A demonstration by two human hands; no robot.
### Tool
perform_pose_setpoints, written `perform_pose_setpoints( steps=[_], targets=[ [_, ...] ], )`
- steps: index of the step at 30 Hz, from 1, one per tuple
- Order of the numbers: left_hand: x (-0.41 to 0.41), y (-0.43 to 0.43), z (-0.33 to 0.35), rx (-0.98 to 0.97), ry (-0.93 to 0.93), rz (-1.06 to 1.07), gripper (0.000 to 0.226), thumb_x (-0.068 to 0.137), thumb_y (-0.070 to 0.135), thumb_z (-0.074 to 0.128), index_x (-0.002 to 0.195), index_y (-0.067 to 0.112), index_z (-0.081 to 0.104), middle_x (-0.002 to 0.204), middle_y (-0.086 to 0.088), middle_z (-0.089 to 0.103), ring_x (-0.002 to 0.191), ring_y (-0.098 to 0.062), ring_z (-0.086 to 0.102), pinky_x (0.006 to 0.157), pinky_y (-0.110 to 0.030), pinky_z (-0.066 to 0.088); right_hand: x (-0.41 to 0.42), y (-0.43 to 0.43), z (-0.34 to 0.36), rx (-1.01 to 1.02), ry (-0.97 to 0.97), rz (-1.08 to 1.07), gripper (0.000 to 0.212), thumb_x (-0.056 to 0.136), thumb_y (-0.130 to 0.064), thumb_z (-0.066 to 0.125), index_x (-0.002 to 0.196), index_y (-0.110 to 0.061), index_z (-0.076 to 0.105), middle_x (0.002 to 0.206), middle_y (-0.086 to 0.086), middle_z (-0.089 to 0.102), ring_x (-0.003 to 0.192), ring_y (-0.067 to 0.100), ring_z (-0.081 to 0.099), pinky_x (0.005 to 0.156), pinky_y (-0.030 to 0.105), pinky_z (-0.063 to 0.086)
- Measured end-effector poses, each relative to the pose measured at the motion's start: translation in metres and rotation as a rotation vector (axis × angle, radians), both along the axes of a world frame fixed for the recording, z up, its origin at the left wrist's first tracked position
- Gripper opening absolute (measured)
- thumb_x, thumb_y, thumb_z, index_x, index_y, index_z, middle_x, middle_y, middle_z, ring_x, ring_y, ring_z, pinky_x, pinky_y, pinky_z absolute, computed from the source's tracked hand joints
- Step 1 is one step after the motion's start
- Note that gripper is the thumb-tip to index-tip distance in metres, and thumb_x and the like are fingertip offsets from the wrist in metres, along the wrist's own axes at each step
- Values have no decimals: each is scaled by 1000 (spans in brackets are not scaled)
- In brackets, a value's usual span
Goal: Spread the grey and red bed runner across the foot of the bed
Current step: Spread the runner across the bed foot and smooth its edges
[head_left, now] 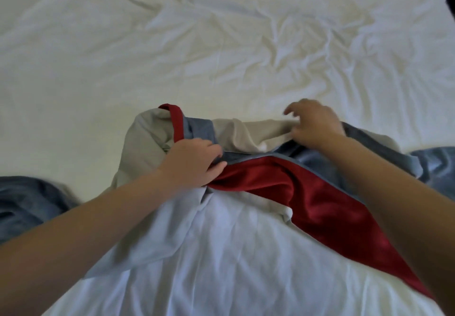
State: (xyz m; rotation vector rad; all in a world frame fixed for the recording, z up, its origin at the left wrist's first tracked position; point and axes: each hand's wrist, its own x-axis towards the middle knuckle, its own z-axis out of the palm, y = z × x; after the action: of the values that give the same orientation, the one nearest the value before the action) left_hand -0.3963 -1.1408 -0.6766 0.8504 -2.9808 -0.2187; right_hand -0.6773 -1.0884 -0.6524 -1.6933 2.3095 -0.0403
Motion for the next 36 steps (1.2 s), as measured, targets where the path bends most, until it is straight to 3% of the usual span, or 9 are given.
perform_pose_setpoints(
  steps=[3,7,12,18,21,24,28,32,36],
  targets=[
    [3,-24,11,-31,48,-99,29,76,39,48,81,15,64,78,-1,59,75,-22,56,69,-39,44,47,-18,-9,178,-207,231,36,70,-28,56,104,-36,61,103,-5,64,97,24,60,77,31,48],
    [22,-49,13,-101,-141,-221,23,71,33,51,83,19,64,88,1,60,87,-22,56,88,-36,41,65,-24,-27,359,116,520,43,76,-21,59,115,-33,48,107,-2,61,96,28,61,65,32,40],
    [30,-56,6,-146,-150,-269,13,75,2,66,76,15,66,72,-2,63,67,-24,60,64,-34,49,42,-43,-29,336,-34,267,26,69,-23,78,89,-31,63,84,-11,60,86,18,60,67,26,38],
    [25,-57,-7,-34,-213,-160,28,88,9,43,100,23,64,96,7,65,89,-18,55,77,-35,43,11,-61,-21,548,-475,-51,19,58,-20,90,69,-25,75,68,-12,69,67,5,60,60,17,43],
    [26,-57,-9,33,-185,-144,31,89,11,42,104,23,66,99,6,67,91,-18,57,77,-35,43,4,-62,-21,386,-585,-175,12,68,-13,84,66,-20,75,59,-9,66,61,7,59,49,14,43],
    [25,-54,-9,83,-204,-157,30,91,16,43,108,26,66,102,7,67,93,-18,58,79,-34,44,14,-68,-30,-28,-334,-202,5,79,-18,72,76,-21,72,74,-2,68,77,18,63,65,25,46],
    [13,-50,-5,147,-297,-206,24,95,23,41,94,24,65,87,4,66,82,-20,62,70,-36,51,41,-77,-42,-132,-74,-224,18,86,-13,54,95,-24,66,103,4,64,94,26,60,70,31,43],
    [-6,-80,2,159,39,-53,15,89,24,52,88,13,61,85,-5,59,78,-26,56,65,-38,45,56,-77,-40,-174,30,226,28,75,-16,57,102,-19,60,100,2,54,93,25,54,70,32,39],
    [-12,-102,-2,236,-226,-89,36,84,48,59,102,17,57,101,-3,53,90,-24,56,71,-38,47,64,-69,-43,47,192,650,38,76,-29,56,114,-22,56,107,1,55,98,24,52,75,35,41]
  ],
)
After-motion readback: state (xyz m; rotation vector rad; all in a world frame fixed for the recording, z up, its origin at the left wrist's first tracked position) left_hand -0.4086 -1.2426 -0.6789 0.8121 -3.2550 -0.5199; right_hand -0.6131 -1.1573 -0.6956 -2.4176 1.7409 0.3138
